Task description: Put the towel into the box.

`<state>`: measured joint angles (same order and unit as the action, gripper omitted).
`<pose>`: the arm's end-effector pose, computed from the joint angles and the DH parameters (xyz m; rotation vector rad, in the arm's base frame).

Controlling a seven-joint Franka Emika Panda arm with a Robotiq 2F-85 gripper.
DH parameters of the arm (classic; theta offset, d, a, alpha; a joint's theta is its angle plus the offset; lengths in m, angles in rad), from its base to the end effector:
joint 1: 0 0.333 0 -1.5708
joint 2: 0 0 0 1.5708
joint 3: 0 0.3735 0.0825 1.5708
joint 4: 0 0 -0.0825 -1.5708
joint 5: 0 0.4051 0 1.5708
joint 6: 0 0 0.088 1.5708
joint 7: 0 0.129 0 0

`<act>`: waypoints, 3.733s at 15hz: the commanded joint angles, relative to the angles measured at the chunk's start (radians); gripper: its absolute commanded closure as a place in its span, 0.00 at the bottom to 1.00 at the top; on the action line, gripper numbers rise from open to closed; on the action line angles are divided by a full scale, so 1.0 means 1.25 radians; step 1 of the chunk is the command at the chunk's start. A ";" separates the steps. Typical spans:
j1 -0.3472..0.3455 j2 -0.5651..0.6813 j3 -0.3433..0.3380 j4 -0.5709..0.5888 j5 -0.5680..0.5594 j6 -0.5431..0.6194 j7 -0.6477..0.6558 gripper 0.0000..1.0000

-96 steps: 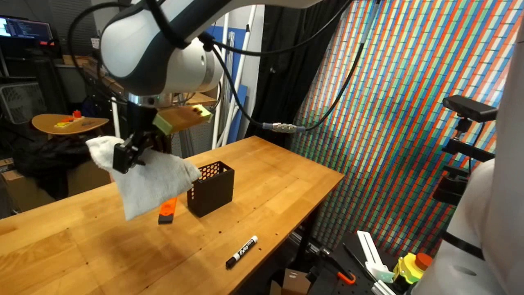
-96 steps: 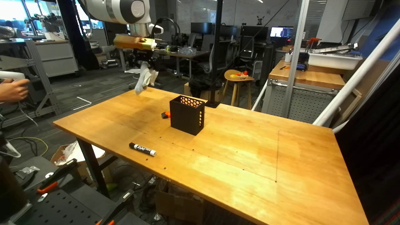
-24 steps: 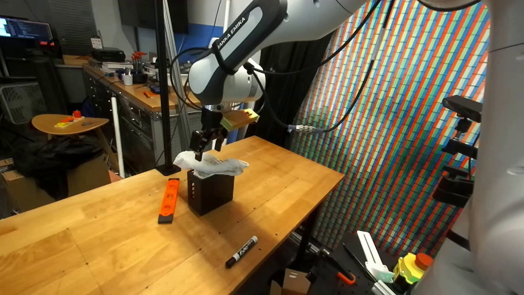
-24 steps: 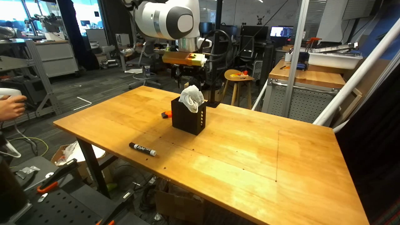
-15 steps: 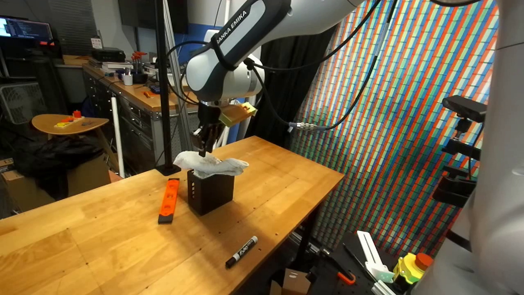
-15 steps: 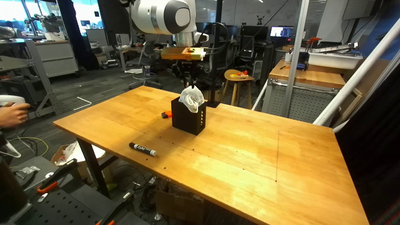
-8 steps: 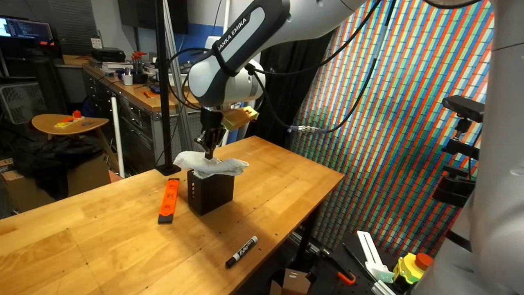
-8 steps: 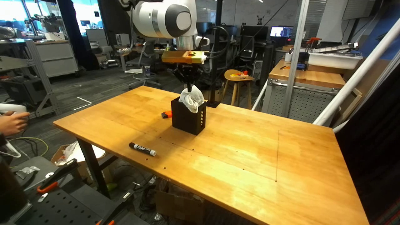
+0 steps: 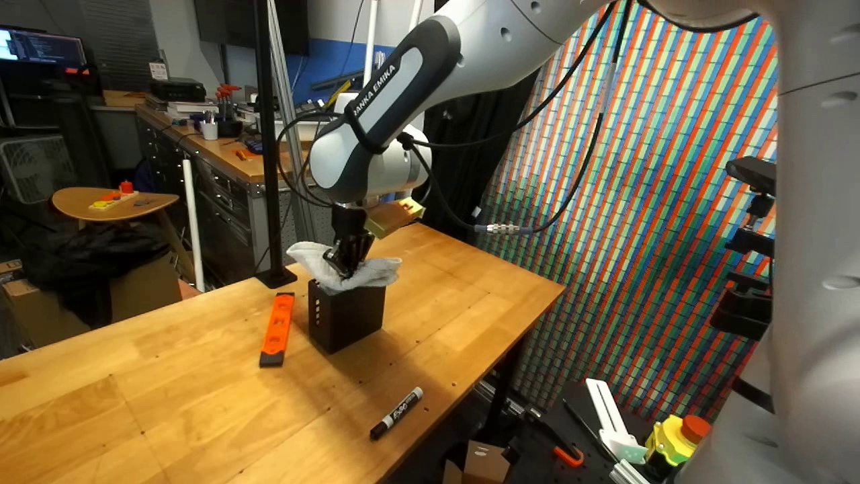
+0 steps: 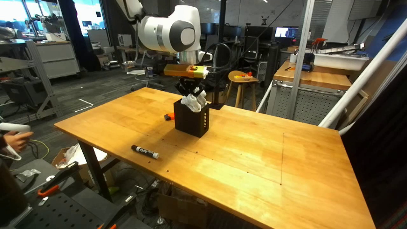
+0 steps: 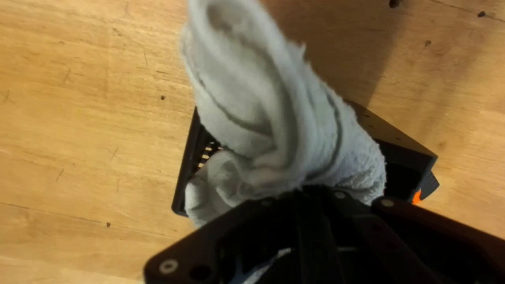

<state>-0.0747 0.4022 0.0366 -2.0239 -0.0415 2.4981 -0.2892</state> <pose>0.6467 -0.0259 0.2706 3.0857 0.4348 0.1084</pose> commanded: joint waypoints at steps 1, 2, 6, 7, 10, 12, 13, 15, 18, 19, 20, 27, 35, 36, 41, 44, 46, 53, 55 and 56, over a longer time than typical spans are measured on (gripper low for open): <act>0.005 0.044 0.006 0.015 0.011 -0.004 0.011 1.00; 0.003 0.054 0.009 0.016 0.015 -0.005 0.010 1.00; -0.004 0.105 0.014 0.013 0.032 -0.006 0.011 1.00; -0.006 0.118 0.016 0.015 0.035 -0.008 0.011 1.00; -0.011 0.139 0.023 0.022 0.055 -0.017 0.010 1.00; -0.009 0.136 0.023 0.020 0.062 -0.019 0.013 1.00; -0.009 0.129 0.023 0.017 0.065 -0.022 0.013 1.00; -0.009 0.110 0.023 0.013 0.068 -0.025 0.011 1.00; -0.008 0.068 0.020 0.005 0.063 -0.027 0.013 1.00; -0.007 0.052 0.016 0.003 0.058 -0.029 0.015 1.00; -0.006 0.040 0.013 0.002 0.054 -0.029 0.017 1.00; 0.013 -0.060 -0.006 -0.007 0.013 -0.028 0.032 0.99; 0.057 -0.076 0.006 0.027 -0.031 -0.030 0.040 0.99; 0.063 -0.071 0.008 0.036 -0.036 -0.031 0.041 0.99; 0.073 -0.049 0.012 0.058 -0.030 -0.027 0.026 0.99; 0.064 -0.035 0.014 0.060 -0.018 -0.022 0.015 0.99; 0.059 -0.019 0.016 0.068 -0.013 -0.022 0.012 0.99; 0.053 0.021 0.019 0.098 -0.009 -0.027 0.008 0.99; 0.046 0.026 0.016 0.093 -0.008 -0.026 0.009 0.99; 0.040 0.027 0.016 0.090 -0.004 -0.027 0.008 0.99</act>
<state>-0.0009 0.4273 0.0509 -1.9254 -0.0628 2.4766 -0.2594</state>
